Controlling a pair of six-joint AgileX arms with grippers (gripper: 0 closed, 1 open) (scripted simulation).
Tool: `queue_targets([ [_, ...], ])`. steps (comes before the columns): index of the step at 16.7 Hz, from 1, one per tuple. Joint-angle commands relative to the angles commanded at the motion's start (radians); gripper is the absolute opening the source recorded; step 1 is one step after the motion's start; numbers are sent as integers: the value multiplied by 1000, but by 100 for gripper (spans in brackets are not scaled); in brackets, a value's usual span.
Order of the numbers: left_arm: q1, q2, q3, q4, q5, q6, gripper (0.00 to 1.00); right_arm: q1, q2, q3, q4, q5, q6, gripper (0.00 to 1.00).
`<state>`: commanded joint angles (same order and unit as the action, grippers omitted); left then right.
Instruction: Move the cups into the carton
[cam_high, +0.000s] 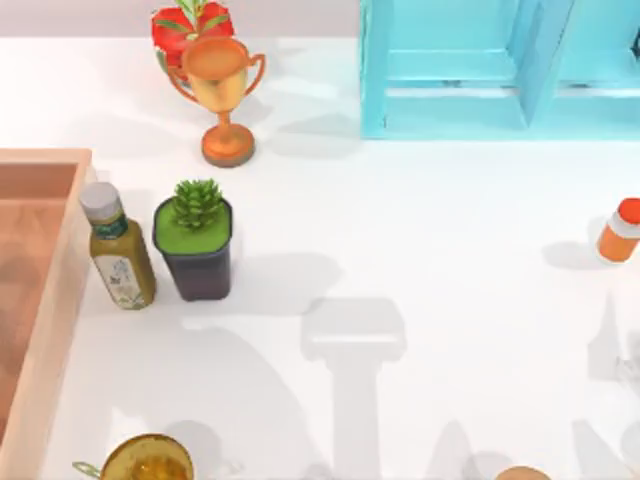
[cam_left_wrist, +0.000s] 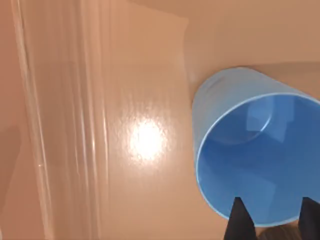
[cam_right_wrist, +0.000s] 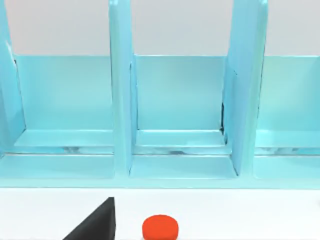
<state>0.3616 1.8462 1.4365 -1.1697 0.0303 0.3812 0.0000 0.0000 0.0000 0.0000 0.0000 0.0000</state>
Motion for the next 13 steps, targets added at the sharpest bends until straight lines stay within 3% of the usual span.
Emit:
queue_targets([
  [6,0,0,0,0,0,0,98,0,0,0,0,0,0,100],
  [13,0,0,0,0,0,0,100,0,0,0,0,0,0,100],
])
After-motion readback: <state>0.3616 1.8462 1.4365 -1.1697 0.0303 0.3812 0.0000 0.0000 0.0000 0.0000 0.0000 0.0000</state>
